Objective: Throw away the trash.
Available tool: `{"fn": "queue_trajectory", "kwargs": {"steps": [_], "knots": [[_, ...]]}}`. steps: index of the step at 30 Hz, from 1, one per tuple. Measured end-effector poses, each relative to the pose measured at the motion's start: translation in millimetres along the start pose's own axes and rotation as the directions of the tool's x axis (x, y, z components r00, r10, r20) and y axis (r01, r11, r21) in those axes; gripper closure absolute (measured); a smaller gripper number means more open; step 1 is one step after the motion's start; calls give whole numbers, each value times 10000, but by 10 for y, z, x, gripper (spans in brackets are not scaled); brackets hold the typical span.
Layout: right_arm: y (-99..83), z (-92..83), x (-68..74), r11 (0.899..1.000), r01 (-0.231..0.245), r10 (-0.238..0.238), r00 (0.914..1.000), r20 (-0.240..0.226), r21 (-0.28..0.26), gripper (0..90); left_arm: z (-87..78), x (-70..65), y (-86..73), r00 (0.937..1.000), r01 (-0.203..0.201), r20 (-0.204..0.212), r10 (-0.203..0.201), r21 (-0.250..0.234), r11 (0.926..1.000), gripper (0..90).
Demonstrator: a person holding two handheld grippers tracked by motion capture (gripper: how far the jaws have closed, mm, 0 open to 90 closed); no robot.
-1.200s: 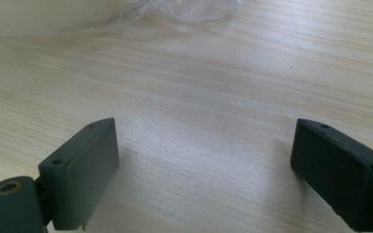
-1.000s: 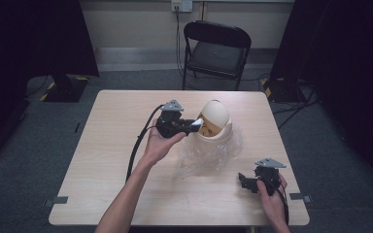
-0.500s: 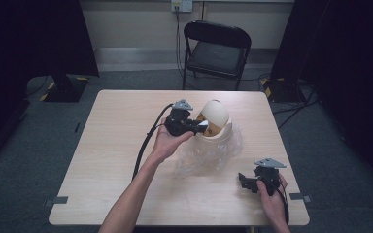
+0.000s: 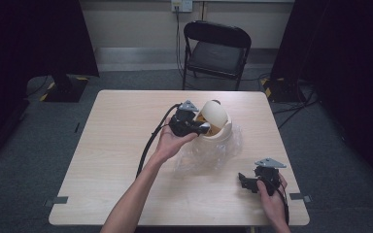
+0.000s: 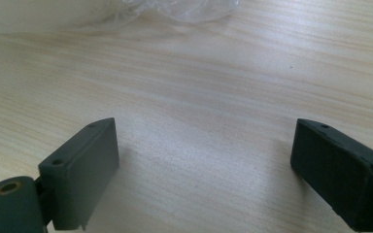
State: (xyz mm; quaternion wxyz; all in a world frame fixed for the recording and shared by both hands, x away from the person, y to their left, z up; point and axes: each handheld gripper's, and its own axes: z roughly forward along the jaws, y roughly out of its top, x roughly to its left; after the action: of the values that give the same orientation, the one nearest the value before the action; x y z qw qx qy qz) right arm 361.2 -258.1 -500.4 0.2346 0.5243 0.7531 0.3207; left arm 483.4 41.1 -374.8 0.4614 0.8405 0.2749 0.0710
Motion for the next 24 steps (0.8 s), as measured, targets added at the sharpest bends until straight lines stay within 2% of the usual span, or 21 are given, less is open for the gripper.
{"fn": "queue_trajectory", "kwargs": {"steps": [9,16,18,22,24], "knots": [[0,0,0,10000,0,0,10000,2,-2,94,121,-20,21,9998,-159,-109,164,401,9991,682],[0,0,0,10000,1,-1,10000,5,-5,94,134,-15,50,9994,-206,-257,222,596,9980,679],[0,0,0,10000,2,-2,10000,5,-5,94,142,-35,57,9982,-412,-407,442,721,9965,676],[0,0,0,10000,1,-1,10000,13,-8,94,142,-24,66,9980,-428,-432,463,790,9960,669],[0,0,1,10000,1,-1,10000,15,-8,94,152,-45,67,9959,-623,-601,674,840,9945,656]]}}
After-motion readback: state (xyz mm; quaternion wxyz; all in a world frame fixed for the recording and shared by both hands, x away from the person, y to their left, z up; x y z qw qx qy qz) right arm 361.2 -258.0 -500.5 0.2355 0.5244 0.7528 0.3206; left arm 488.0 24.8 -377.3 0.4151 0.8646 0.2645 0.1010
